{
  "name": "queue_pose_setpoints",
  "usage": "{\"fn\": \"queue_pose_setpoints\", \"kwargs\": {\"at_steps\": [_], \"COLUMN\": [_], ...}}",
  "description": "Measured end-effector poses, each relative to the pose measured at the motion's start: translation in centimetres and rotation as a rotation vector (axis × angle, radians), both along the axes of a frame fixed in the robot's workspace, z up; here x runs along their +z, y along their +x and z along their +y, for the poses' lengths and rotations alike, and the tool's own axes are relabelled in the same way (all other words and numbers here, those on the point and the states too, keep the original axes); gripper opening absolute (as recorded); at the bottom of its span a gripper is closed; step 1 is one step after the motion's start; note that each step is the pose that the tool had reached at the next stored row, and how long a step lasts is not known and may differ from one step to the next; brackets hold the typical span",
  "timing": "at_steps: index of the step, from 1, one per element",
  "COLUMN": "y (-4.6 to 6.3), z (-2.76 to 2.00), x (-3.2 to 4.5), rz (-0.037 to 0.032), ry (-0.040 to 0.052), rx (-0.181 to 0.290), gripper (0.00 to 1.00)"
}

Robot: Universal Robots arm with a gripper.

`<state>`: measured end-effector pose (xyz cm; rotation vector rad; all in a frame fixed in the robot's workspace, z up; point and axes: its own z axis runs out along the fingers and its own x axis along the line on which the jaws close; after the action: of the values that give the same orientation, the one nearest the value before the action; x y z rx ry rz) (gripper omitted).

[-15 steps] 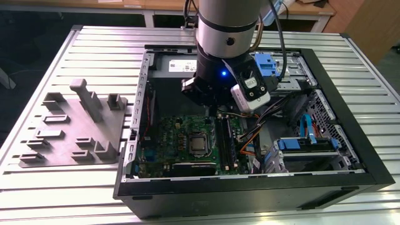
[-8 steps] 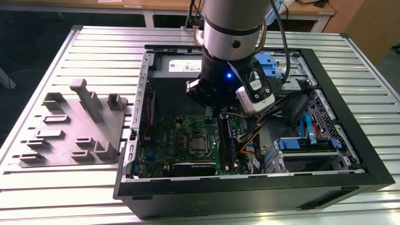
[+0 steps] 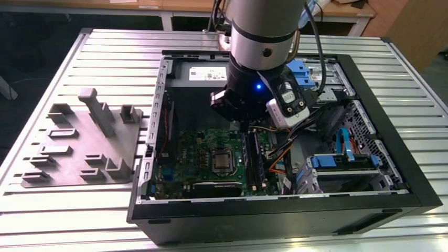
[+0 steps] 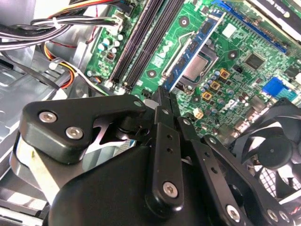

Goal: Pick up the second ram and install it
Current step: 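Insert the second ram into the second slot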

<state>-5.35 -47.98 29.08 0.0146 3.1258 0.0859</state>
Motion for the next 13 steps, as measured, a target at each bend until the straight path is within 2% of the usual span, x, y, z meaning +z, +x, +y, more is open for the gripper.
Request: {"fn": "queue_pose_setpoints", "kwargs": {"at_steps": [6,13], "y": [0.11,0.85], "z": [0.0,0.0], "x": [-0.02,-0.14], "rz": [0.0,0.0], "ry": [0.0001,0.0], "rx": [0.0,0.0], "gripper": [0.12,0.12]}}
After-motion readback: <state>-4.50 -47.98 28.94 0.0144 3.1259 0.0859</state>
